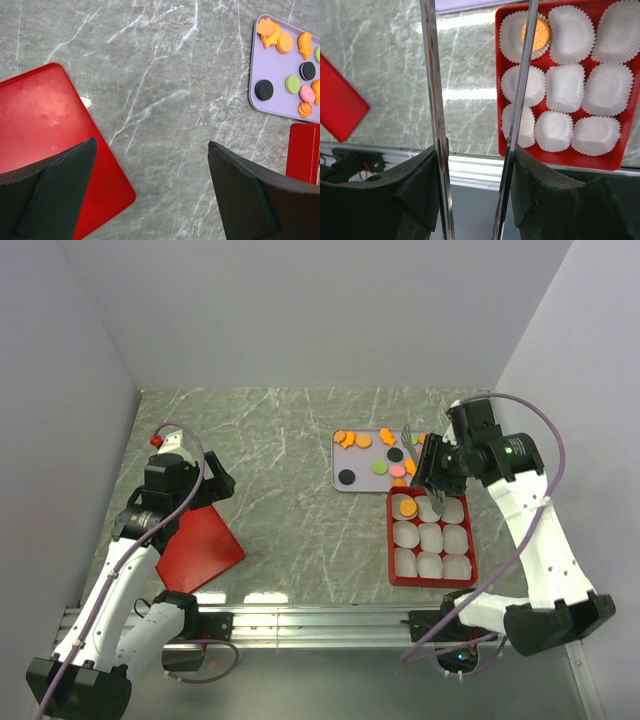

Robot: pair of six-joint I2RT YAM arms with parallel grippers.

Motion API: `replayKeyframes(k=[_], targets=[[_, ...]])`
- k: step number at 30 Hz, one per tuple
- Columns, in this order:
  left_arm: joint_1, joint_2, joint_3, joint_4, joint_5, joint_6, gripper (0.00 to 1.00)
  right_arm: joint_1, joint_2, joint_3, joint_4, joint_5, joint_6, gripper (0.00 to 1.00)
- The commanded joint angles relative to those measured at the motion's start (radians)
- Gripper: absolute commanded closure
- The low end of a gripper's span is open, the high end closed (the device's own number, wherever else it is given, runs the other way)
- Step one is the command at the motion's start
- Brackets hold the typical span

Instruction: Pack the cookies

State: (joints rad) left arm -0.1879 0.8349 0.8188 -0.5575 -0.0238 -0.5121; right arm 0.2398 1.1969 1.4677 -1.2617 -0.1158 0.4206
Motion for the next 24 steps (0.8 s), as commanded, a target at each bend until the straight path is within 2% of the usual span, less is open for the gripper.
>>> replayKeyframes(k=[1, 13, 24], targets=[[-0.004, -0.008, -0.004, 0.031, 0.005, 0.007, 0.01, 0.003, 0.073, 0.057, 0.002, 0.042, -0.039, 0.44], [-0.008, -0.045, -0.006, 0.025, -0.022, 0.004, 0.01, -0.014, 0.366, 0.224, 0.027, 0.045, -0.097, 0.43], [-0.008, -0.037, -0.006, 0.028, -0.016, 0.001, 0.01, -0.023, 0.578, 0.298, 0.059, 0.056, -0.114, 0.43]])
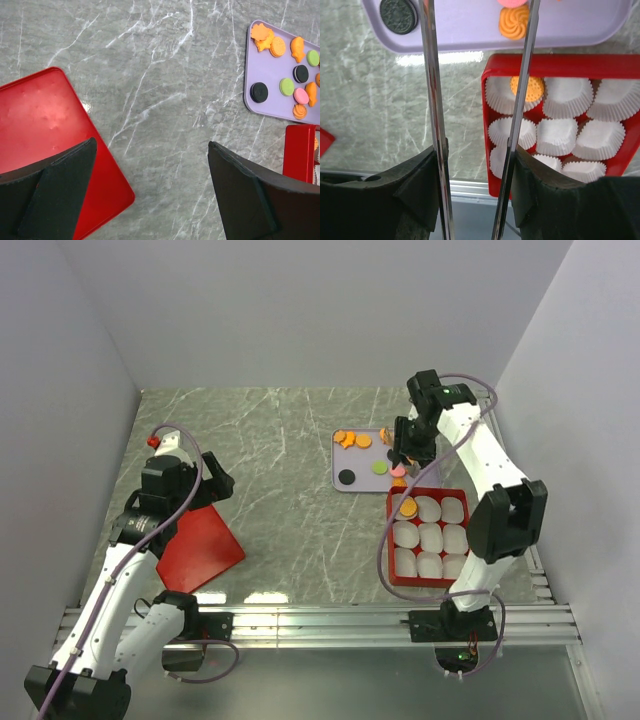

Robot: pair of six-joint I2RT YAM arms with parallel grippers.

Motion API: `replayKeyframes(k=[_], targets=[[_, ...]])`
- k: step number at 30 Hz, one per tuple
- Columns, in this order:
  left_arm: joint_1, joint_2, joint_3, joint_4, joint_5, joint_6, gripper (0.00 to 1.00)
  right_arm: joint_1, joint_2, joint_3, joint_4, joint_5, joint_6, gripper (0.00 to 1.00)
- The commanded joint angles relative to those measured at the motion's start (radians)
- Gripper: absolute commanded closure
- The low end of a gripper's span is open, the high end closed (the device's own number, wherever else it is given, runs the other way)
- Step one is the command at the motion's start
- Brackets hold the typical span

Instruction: Pack the cookies

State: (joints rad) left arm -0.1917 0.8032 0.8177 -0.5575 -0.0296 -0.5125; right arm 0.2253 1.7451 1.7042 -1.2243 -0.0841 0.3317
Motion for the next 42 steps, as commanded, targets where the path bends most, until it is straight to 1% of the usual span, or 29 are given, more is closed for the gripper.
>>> replayKeyframes(k=[1, 12, 25, 30, 34, 36, 39, 42], targets=[[-0.005, -0.007, -0.005, 0.027, -0.013, 0.002, 0.01, -0.010, 0.043, 0.074, 0.020, 0.026, -0.026, 0.43], [-0.005, -0.007, -0.005, 0.024, -0.036, -0.004, 0.00, -0.024, 0.177, 0.103, 0.020, 0.035, -0.034, 0.41], [-0.005, -0.010, -0.003, 0.022, -0.047, -0.008, 0.01, -0.026, 0.223, 0.064, 0.036, 0.006, -0.037, 0.41], [-0.005, -0.010, -0.005, 0.024, -0.049, -0.009, 0.01, -0.026, 0.209, 0.031, 0.048, 0.006, -0.042, 0.45], [-0.005, -0.009, -0.003, 0.024, -0.049, -0.008, 0.01, -0.026, 0.206, 0.008, 0.055, 0.001, -0.040, 0.51], [-0.005, -0.009, -0.005, 0.022, -0.047, -0.008, 0.01, -0.026, 0.202, 0.000, 0.062, -0.002, -0.040, 0.52], [-0.005, -0.010, -0.003, 0.022, -0.049, -0.008, 0.01, -0.026, 0.191, 0.000, 0.062, -0.011, -0.039, 0.55], [-0.005, -0.013, -0.003, 0.021, -0.049, -0.008, 0.00, -0.026, 0.174, 0.034, 0.052, -0.016, -0.036, 0.56]])
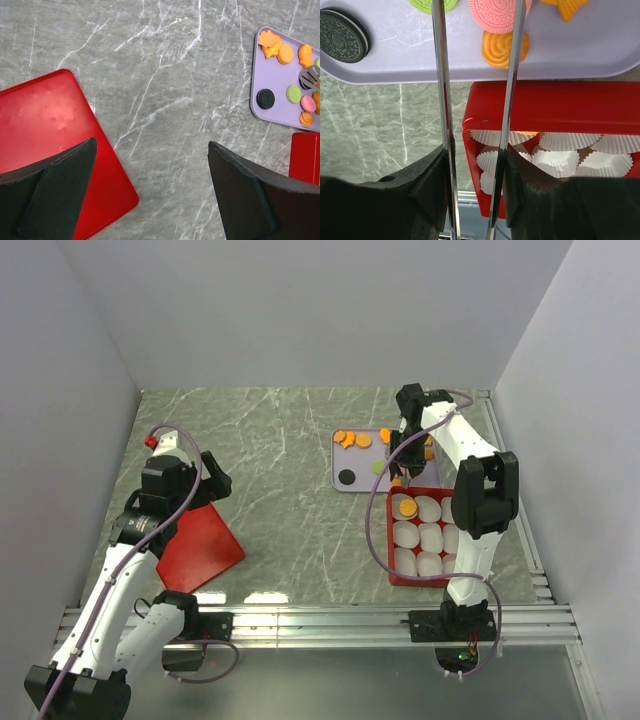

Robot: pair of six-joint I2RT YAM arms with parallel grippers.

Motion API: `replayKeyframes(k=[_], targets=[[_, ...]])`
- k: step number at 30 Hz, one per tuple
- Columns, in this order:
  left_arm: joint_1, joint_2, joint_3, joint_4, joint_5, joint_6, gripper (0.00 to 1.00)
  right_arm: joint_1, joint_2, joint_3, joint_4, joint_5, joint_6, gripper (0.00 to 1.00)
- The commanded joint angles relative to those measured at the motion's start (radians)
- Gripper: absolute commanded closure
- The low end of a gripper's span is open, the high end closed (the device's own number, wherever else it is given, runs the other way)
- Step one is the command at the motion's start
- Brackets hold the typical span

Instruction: Pack the cookies

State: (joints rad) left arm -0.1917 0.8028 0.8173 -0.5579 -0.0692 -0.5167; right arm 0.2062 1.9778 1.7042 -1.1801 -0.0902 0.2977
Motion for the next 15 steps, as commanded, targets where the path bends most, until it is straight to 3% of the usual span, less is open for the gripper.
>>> replayKeyframes(k=[1, 15], targets=[[-0.005, -0.013, -0.004, 0.021, -0.011, -0.003, 0.01, -0.007, -0.063, 0.044, 0.004, -0.009, 0.001, 0.57], [-0.005, -0.007, -0.004, 0.029, 0.023, 0.007, 0.01, -0.007, -0.241, 0.143, -0.006, -0.092, 0.029, 0.57]])
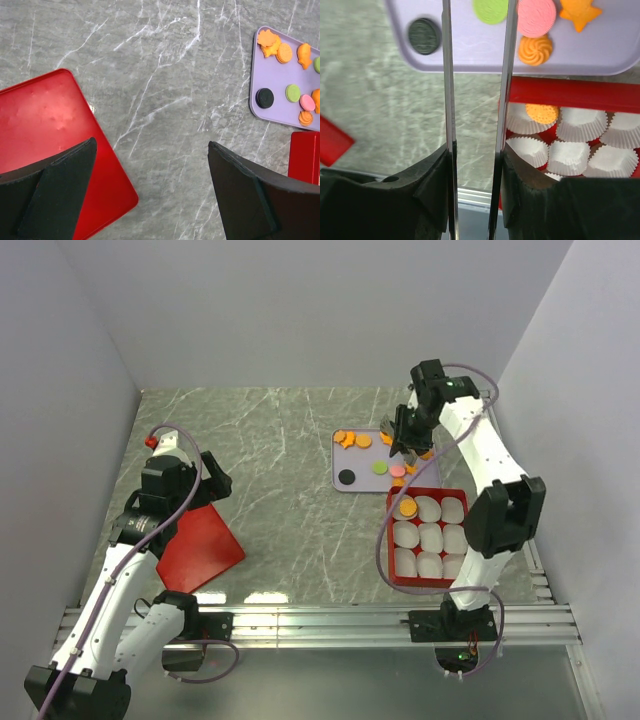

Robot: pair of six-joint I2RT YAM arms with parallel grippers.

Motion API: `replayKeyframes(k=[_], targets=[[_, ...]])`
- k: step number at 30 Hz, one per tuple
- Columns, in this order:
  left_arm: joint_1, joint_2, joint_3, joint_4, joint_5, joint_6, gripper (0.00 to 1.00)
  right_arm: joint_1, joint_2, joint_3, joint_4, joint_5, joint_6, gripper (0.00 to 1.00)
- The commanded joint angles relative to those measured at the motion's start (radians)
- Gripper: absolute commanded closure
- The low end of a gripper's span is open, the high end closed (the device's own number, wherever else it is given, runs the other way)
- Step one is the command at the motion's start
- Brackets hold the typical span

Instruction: Pack the cookies

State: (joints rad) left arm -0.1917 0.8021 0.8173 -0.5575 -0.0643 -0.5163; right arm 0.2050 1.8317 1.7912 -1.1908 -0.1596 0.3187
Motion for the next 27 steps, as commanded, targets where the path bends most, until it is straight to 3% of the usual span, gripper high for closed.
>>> replayKeyframes(k=[1, 11, 27], targets=[[-0.005, -0.006, -0.004, 0.025, 0.020, 0.007, 0.01, -0.004, -0.109, 0.056, 0.002, -0.020, 0.006, 0.57], [-0.008, 0.002, -0.003, 0.024, 0.018, 0.009, 0.01, -0.006, -0.366, -0.015, -0.026, 0.017, 0.008, 0.57], [-0.026, 0.022, -0.003, 0.021, 0.015, 0.010, 0.01, -0.006, -0.854, -0.441, -0.082, 0.143, 0.114, 0.59]])
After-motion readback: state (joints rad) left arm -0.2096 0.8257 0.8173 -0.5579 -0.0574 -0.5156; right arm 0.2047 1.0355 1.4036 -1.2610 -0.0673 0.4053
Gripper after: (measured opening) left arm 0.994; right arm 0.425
